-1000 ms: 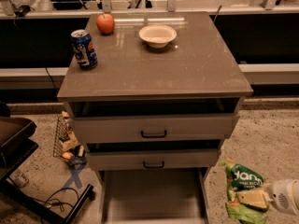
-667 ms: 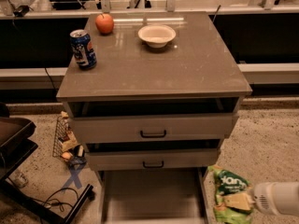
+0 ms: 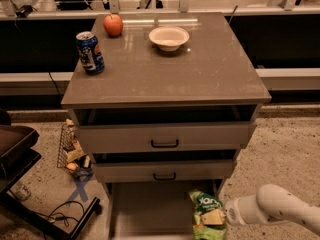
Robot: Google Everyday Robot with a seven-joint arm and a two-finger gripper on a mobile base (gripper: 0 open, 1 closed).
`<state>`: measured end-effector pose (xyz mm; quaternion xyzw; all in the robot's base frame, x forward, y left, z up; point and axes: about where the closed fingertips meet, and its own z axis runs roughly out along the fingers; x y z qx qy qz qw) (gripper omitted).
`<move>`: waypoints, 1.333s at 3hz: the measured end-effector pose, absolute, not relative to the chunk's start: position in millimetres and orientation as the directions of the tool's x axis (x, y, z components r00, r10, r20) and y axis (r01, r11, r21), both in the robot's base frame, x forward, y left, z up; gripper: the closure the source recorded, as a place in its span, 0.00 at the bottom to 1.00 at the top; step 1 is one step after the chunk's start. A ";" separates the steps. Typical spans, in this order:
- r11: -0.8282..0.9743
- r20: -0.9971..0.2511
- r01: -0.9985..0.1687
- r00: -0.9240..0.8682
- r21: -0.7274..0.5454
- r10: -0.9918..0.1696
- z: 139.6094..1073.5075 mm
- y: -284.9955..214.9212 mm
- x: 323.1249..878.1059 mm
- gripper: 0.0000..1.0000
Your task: Place green rice chip bag into bottom drawer
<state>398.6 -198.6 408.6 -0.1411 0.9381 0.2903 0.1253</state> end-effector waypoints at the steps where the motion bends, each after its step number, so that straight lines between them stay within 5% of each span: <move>1: 0.694 -0.269 -0.279 -0.955 0.663 -0.126 346.5 -145.9 420.5 1.00; 4: 0.466 -0.198 -0.126 -0.974 0.876 0.108 279.9 -103.7 471.0 1.00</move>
Offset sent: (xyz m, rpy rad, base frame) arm 0.0702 0.0952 -0.1332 0.4697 0.1548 -0.0985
